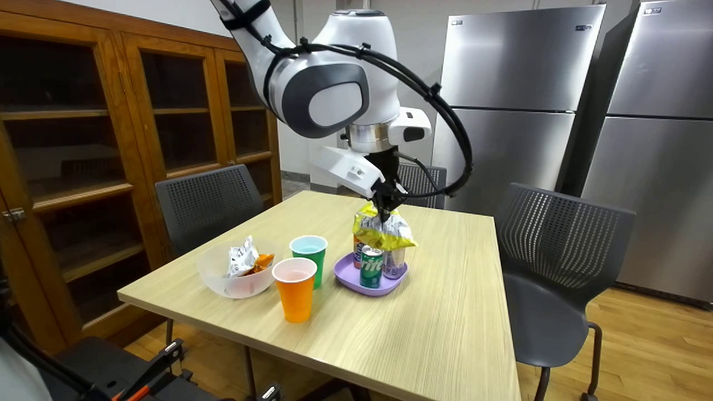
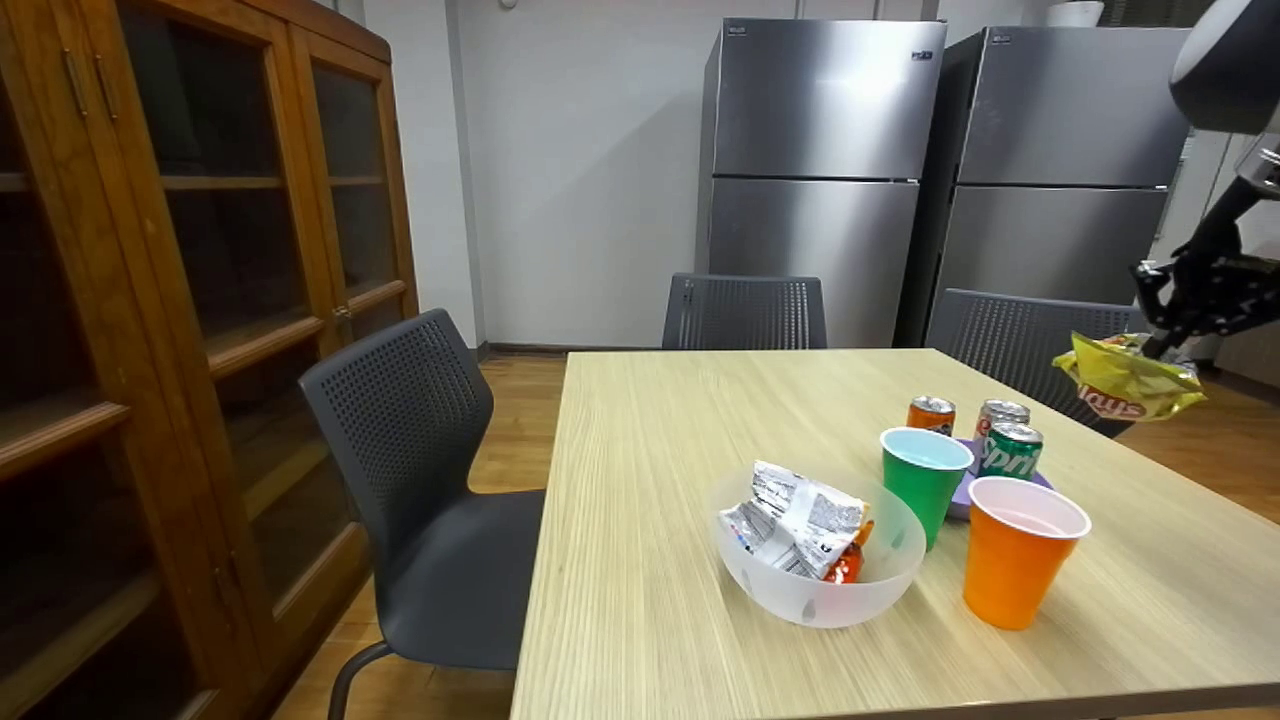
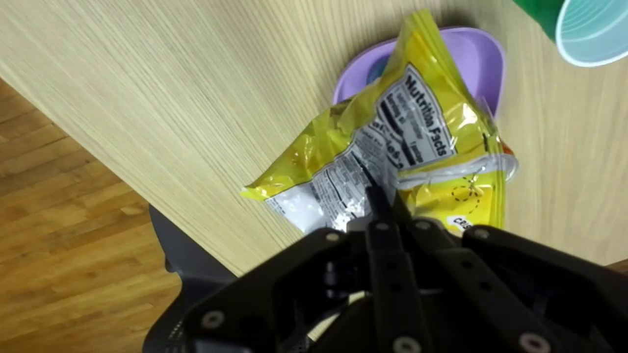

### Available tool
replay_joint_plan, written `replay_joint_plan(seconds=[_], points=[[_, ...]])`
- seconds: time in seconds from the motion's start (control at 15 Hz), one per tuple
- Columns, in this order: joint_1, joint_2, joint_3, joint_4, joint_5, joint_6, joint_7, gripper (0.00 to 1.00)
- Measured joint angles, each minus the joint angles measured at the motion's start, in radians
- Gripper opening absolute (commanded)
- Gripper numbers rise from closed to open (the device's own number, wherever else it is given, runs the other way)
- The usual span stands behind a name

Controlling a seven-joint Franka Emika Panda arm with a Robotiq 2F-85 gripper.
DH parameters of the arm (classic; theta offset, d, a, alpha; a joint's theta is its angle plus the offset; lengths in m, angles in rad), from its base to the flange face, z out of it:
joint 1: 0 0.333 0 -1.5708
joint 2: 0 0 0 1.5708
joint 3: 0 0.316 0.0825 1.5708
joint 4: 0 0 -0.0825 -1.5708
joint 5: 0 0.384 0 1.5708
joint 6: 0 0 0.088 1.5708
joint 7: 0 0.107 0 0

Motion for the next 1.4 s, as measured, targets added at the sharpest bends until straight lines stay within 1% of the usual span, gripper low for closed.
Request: replay_joint_plan(seconds=[0.47, 0.73, 1.0, 1.4], points=[[0.123, -0.068, 0.044, -0.037, 0.019, 0.013, -0.006, 0.00], [0.210, -0.094, 0.064, -0.061, 0.033, 0.015, -0.015, 0.00], [0.293, -0.111, 0.086, -0.087, 0.033, 0.016, -0.021, 0.00], [0.400, -0.115, 0.121, -0.126, 0.031, 0.016, -0.049, 0.00]])
